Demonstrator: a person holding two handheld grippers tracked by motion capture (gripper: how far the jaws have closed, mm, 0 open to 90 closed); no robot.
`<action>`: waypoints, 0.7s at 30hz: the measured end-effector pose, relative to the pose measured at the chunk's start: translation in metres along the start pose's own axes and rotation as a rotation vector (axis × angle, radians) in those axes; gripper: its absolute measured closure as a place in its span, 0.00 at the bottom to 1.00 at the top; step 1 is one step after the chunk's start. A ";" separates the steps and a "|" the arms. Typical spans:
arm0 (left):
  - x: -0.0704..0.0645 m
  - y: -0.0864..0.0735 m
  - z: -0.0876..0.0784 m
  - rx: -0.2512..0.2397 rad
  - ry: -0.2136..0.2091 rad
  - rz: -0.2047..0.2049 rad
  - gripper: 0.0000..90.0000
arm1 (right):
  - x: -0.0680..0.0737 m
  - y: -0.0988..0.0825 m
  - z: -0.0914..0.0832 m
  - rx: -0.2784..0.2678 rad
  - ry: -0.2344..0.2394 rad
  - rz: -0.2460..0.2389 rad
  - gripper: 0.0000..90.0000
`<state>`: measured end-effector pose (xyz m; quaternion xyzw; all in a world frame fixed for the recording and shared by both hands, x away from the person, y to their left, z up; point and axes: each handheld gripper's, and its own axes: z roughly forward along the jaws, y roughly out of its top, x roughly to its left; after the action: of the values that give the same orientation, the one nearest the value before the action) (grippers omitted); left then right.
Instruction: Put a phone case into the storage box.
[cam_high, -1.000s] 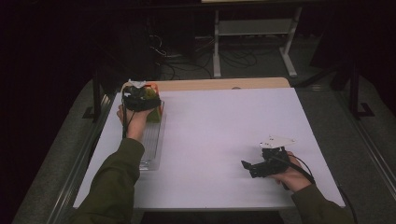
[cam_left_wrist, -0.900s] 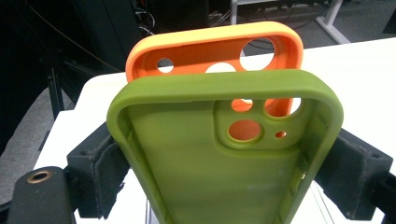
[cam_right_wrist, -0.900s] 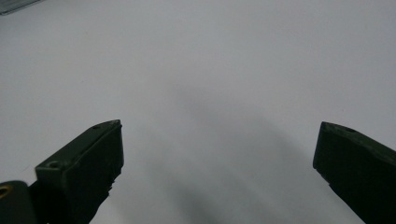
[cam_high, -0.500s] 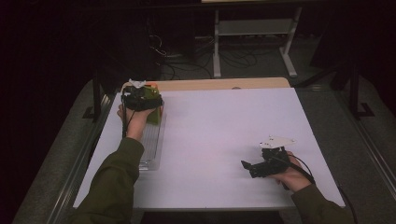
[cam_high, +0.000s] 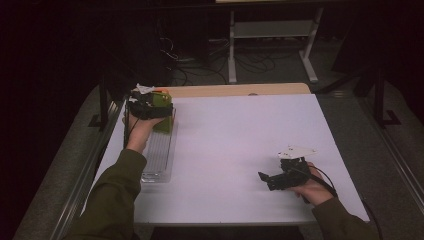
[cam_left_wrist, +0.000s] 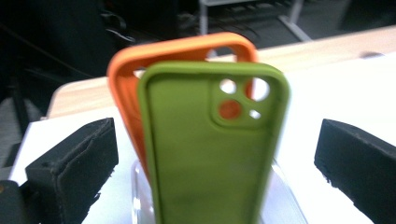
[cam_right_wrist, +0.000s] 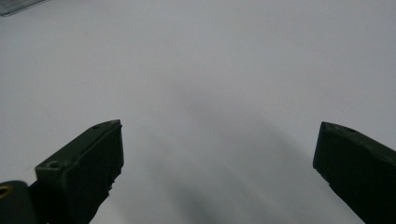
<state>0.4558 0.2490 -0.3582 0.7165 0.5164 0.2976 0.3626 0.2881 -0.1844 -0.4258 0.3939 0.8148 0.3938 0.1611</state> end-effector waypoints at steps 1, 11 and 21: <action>0.001 0.000 -0.003 0.010 -0.012 0.012 0.00 | 0.000 0.000 0.000 0.000 0.000 0.000 0.01; -0.005 -0.005 -0.035 0.001 -0.186 0.085 0.00 | 0.000 0.001 -0.001 -0.007 0.006 -0.010 0.01; -0.024 -0.022 -0.062 -0.038 -0.389 0.164 0.00 | -0.002 0.001 -0.004 -0.009 0.030 -0.018 0.01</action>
<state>0.3873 0.2435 -0.3431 0.7931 0.3708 0.1917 0.4435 0.2875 -0.1871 -0.4230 0.3799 0.8189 0.4017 0.1540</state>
